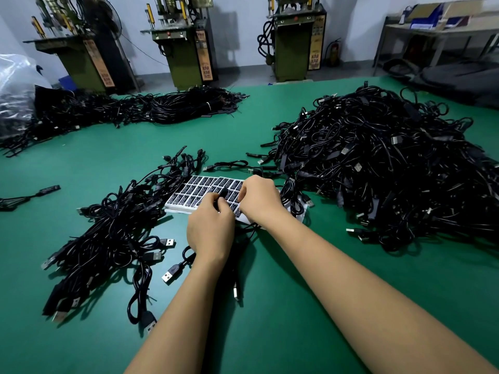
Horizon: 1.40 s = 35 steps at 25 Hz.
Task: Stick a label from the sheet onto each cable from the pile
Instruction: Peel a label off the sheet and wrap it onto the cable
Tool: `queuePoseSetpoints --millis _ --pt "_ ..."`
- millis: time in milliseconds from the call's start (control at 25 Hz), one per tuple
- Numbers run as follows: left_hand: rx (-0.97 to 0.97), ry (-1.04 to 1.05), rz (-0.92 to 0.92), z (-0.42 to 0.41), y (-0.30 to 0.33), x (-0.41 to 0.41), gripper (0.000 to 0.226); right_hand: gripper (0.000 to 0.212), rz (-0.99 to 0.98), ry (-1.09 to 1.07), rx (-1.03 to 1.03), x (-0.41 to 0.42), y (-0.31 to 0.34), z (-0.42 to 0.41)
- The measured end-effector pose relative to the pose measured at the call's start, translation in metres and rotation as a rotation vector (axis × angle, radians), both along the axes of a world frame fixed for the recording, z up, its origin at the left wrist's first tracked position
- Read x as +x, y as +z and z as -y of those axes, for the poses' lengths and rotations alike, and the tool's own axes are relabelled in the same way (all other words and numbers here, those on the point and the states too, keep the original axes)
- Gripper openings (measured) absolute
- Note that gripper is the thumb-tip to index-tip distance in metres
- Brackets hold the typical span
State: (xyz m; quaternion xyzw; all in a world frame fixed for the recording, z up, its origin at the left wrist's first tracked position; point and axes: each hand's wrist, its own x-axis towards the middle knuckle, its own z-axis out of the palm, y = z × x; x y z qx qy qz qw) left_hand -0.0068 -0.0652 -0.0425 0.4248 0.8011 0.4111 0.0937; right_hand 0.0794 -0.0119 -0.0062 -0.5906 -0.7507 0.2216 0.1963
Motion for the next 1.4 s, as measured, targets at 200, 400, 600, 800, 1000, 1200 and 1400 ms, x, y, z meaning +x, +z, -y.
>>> queuePoseSetpoints --millis 200,400,600,800,1000,1200,1400 --pt "-0.002 -0.003 0.007 0.0 0.0 0.0 0.026 0.023 0.0 -0.008 0.051 0.001 -0.002 0.007" --pt "-0.001 -0.006 0.011 -0.001 0.0 -0.001 0.025 0.027 0.008 -0.024 0.079 -0.003 0.0 0.011" --pt "0.003 -0.001 0.01 0.0 0.0 0.0 0.025 0.023 -0.014 -0.018 0.02 -0.004 -0.001 0.006" --pt "0.003 -0.001 0.01 0.0 0.0 0.001 0.023 0.017 -0.014 0.02 -0.065 -0.004 0.0 0.006" --pt "0.007 0.004 -0.002 -0.001 0.0 0.001 0.023 0.033 0.105 0.083 -0.101 -0.003 0.01 0.007" --pt "0.008 0.007 -0.015 0.0 0.0 0.0 0.024 0.009 0.14 0.116 -0.028 -0.005 0.012 0.013" --pt "0.016 0.008 -0.029 -0.001 -0.001 -0.001 0.024 0.017 0.141 0.106 0.185 0.001 0.013 0.027"
